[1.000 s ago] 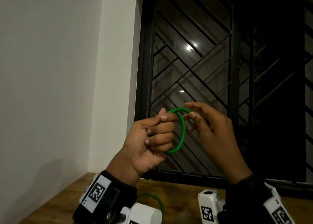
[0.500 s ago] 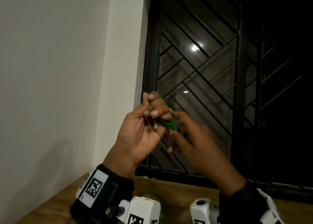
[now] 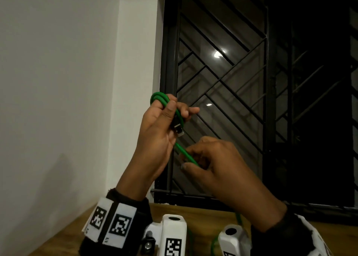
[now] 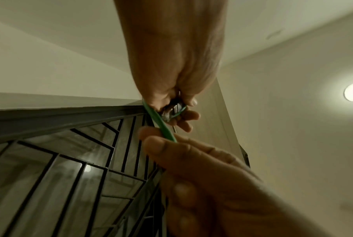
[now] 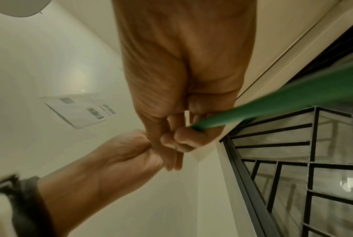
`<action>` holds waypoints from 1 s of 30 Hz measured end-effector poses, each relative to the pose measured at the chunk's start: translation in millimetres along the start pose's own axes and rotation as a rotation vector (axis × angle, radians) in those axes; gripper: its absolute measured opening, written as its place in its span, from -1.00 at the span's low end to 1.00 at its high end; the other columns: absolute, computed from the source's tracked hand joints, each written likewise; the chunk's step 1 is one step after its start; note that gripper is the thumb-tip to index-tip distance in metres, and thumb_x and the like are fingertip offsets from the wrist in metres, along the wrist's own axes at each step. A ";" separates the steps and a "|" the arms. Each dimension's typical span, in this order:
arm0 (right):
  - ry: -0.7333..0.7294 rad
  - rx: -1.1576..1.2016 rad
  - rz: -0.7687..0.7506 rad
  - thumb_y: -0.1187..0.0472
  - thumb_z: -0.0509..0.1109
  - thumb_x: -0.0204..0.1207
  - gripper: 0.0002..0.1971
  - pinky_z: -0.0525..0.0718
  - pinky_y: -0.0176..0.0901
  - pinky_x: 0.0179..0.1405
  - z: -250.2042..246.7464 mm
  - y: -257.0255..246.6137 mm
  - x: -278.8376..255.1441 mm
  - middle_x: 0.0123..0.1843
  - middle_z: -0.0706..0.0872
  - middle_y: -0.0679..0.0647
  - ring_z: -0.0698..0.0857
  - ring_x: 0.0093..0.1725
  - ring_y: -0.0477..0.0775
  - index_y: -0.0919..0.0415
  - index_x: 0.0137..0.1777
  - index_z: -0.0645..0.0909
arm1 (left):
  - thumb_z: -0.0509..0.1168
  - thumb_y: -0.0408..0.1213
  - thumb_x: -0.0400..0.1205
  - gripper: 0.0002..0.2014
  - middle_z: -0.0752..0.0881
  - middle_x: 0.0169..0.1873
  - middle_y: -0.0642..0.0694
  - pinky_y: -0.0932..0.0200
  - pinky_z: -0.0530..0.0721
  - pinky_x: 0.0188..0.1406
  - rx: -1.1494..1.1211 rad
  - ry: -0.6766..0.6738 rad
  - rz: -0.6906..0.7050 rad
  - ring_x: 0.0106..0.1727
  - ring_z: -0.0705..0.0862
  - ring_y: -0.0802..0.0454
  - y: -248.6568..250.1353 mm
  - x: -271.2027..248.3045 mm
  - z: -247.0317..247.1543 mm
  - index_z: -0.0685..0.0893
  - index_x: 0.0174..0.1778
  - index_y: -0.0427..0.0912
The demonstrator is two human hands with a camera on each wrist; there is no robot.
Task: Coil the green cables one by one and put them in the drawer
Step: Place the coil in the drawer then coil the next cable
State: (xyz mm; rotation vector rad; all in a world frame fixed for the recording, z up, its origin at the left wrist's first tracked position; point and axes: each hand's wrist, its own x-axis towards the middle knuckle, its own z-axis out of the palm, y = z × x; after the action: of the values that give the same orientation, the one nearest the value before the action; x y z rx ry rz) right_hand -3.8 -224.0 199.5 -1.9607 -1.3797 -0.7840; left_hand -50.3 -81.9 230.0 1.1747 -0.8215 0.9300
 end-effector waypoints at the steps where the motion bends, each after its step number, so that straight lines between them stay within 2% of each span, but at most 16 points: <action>1: 0.010 -0.019 0.006 0.07 0.51 0.57 -0.89 0.42 -0.55 -0.30 -3.5 0.0 0.3 -0.19 0.55 -0.17 0.56 -0.22 -0.24 -0.04 0.06 0.80 | 0.13 -0.22 0.65 -0.82 0.68 -0.33 -0.04 0.19 0.71 0.17 0.053 -0.013 0.006 0.04 0.80 -0.03 -3.1 0.5 -0.9 0.45 0.09 -0.22; 4: 0.006 -0.063 0.039 0.09 0.55 0.54 -0.80 0.43 -0.54 -0.31 -10.9 -0.4 0.6 -0.17 0.56 -0.21 0.56 -0.21 -0.28 -0.07 0.15 0.80 | 0.11 -0.27 0.70 -0.85 0.69 -0.24 -0.11 0.15 0.66 0.28 0.235 -0.061 0.047 0.15 0.79 -0.06 -11.8 -0.8 -3.2 0.45 0.12 -0.25; 7: 0.001 -0.108 0.052 0.17 0.55 0.53 -0.75 0.41 -0.56 -0.30 -14.0 1.8 0.1 -0.17 0.54 -0.26 0.54 -0.21 -0.33 -0.06 0.19 0.79 | 0.07 -0.40 0.77 -0.87 0.70 -0.19 -0.17 0.19 0.64 0.27 0.393 -0.109 0.089 0.17 0.78 -0.01 -21.9 -2.5 -6.0 0.46 0.17 -0.35; 9: 0.004 -0.133 0.060 0.21 0.54 0.51 -0.76 0.40 -0.57 -0.30 -16.4 4.1 -0.7 -0.17 0.56 -0.25 0.55 -0.23 -0.33 -0.05 0.15 0.80 | 0.10 -0.43 0.78 -0.88 0.74 -0.18 -0.15 0.16 0.66 0.27 0.507 -0.135 0.104 0.16 0.79 0.02 -28.8 -2.2 -8.8 0.51 0.16 -0.34; 11: 0.014 -0.148 0.074 0.17 0.56 0.50 -0.83 0.41 -0.55 -0.31 -20.4 6.7 -1.5 -0.19 0.57 -0.25 0.58 -0.24 -0.31 -0.07 0.06 0.80 | 0.15 -0.40 0.75 -0.89 0.78 -0.17 -0.13 0.09 0.68 0.26 0.621 -0.162 0.124 0.12 0.79 0.03 -35.7 -2.3 -13.3 0.56 0.12 -0.24; 13: 0.044 -0.156 0.081 0.07 0.60 0.48 -0.90 0.40 -0.53 -0.32 -25.6 9.9 -2.1 -0.23 0.58 -0.28 0.59 -0.25 -0.32 -0.11 -0.04 0.78 | 0.18 -0.40 0.74 -0.88 0.79 -0.21 -0.03 0.18 0.69 0.14 0.698 -0.184 0.099 0.02 0.80 0.10 -40.9 -3.7 -18.9 0.59 0.05 -0.11; 15: 0.086 -0.168 0.075 -0.02 0.60 0.45 -0.91 0.44 -0.44 -0.29 -30.6 15.3 -2.5 -0.22 0.62 -0.26 0.59 -0.24 -0.30 -0.12 -0.08 0.79 | 0.17 -0.39 0.75 -0.87 0.74 -0.27 0.01 0.29 0.65 0.00 0.738 -0.241 0.039 -0.12 0.75 0.17 -43.6 -6.1 -21.4 0.59 0.02 -0.09; 20: 0.082 -0.225 0.066 -0.01 0.53 0.53 -0.85 0.62 -0.13 -0.14 -35.8 24.2 -4.2 -0.06 0.69 -0.21 0.61 -0.11 -0.21 -0.17 0.08 0.78 | 0.12 -0.21 0.75 -0.87 0.63 -0.22 0.10 0.40 0.53 -0.18 0.904 -0.390 0.034 -0.22 0.63 0.27 -46.2 -10.3 -16.1 0.49 -0.09 0.07; 22: 0.099 -0.231 0.056 0.00 0.52 0.54 -0.85 0.67 -0.10 -0.13 -36.3 24.9 -4.6 -0.04 0.70 -0.23 0.64 -0.10 -0.20 -0.17 0.09 0.77 | 0.12 -0.22 0.78 -0.83 0.57 -0.33 0.11 0.45 0.48 -0.29 0.896 -0.395 0.014 -0.31 0.59 0.29 -45.3 -12.3 -14.7 0.49 -0.14 -0.04; 24: 0.136 -0.225 0.045 -0.02 0.54 0.53 -0.88 0.69 -0.08 -0.17 -36.4 26.8 -4.6 -0.04 0.72 -0.26 0.65 -0.13 -0.22 -0.19 0.05 0.76 | 0.18 -0.14 0.75 -0.76 0.55 -0.35 0.01 0.30 0.51 -0.37 0.876 -0.411 -0.010 -0.36 0.56 0.22 -43.2 -13.1 -15.1 0.52 -0.11 -0.24; 25: 0.159 -0.220 0.040 -0.03 0.54 0.52 -0.89 0.70 -0.07 -0.18 -36.4 28.5 -4.3 -0.05 0.73 -0.28 0.65 -0.14 -0.23 -0.20 0.02 0.75 | 0.22 -0.10 0.72 -0.74 0.55 -0.34 -0.03 0.19 0.52 -0.38 0.895 -0.437 -0.015 -0.35 0.55 0.11 -42.3 -13.0 -16.3 0.53 -0.07 -0.27; 28: 0.179 -0.175 0.033 0.03 0.56 0.50 -0.87 0.72 -0.04 -0.15 -37.5 34.3 -3.5 -0.08 0.75 -0.31 0.67 -0.12 -0.27 -0.20 0.00 0.73 | 0.30 -0.15 0.66 -0.85 0.57 -0.31 -0.01 0.10 0.56 -0.36 1.057 -0.544 -0.023 -0.32 0.56 0.06 -42.2 -12.7 -20.5 0.52 -0.03 -0.14; 30: 0.158 -0.150 0.024 0.11 0.56 0.50 -0.83 0.72 -0.09 -0.11 -38.5 36.5 -3.3 -0.07 0.76 -0.31 0.67 -0.09 -0.30 -0.18 0.03 0.72 | 0.26 -0.14 0.68 -0.90 0.56 -0.31 0.01 0.04 0.55 -0.34 1.107 -0.563 -0.032 -0.31 0.57 0.02 -43.5 -11.9 -22.1 0.50 -0.02 -0.06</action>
State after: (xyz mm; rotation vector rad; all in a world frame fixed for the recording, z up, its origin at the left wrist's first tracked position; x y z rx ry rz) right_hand 25.3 -265.1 216.4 -1.9765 -1.2339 -1.0340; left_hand -14.1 -67.8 198.1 2.4809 -0.7012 1.0621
